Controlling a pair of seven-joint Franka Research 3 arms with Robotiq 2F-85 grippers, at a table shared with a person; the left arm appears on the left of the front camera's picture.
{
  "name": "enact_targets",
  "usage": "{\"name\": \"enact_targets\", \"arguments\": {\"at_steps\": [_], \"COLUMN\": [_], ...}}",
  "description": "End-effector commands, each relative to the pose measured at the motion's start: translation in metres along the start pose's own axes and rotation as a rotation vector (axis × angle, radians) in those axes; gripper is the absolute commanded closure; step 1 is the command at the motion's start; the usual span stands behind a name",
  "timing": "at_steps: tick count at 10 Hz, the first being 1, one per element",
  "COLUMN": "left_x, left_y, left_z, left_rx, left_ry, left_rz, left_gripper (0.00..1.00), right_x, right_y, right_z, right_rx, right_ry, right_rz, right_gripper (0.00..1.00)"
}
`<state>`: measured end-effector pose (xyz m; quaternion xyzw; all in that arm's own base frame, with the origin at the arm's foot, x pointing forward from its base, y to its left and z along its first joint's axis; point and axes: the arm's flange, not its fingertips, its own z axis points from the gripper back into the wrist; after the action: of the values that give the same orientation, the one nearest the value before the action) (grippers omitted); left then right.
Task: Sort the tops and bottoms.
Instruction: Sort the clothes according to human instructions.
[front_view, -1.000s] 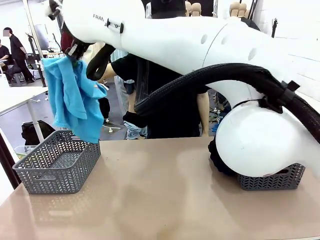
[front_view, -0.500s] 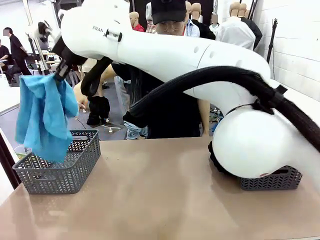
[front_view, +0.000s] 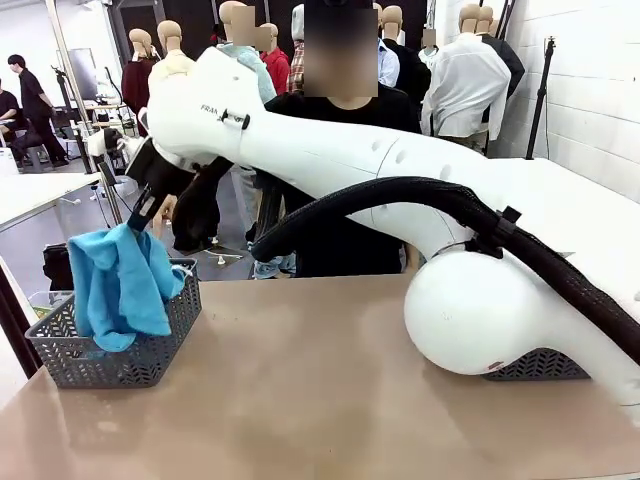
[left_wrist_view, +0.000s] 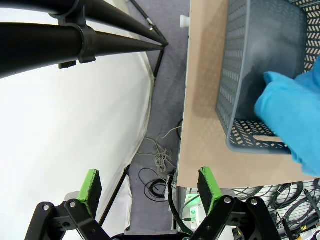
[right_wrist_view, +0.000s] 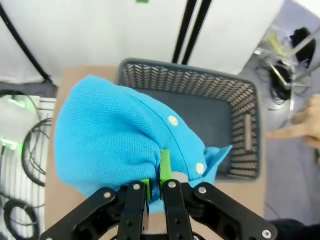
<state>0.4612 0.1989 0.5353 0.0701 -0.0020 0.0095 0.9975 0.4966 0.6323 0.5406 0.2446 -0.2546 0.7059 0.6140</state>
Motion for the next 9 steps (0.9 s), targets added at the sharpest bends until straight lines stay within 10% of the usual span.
{"name": "enact_targets", "arguments": {"at_steps": [1, 2, 8, 9], "left_x": [0.0, 0.0, 0.0, 0.0], "left_y": [0.0, 0.0, 0.0, 0.0], "left_z": [0.002, 0.002, 0.002, 0.002], "left_rx": [-0.012, -0.012, -0.012, -0.012], "left_ry": [-0.003, -0.003, -0.003, -0.003], "left_rz": [0.014, 0.014, 0.014, 0.014], "left_gripper": [0.0, 0.0, 0.0, 0.0], "right_x": [0.202, 0.0, -0.003, 0.014], "right_y": [-0.215, 0.0, 0.0, -0.026], "right_z": [-0.071, 0.0, -0.003, -0.021], "right_rx": [0.091, 0.0, 0.021, -0.017], "right_ry": [-0.033, 0.0, -0.003, -0.131], "right_rz": [-0.041, 0.0, -0.013, -0.119], "right_gripper": [1.0, 1.0, 1.0, 1.0]}}
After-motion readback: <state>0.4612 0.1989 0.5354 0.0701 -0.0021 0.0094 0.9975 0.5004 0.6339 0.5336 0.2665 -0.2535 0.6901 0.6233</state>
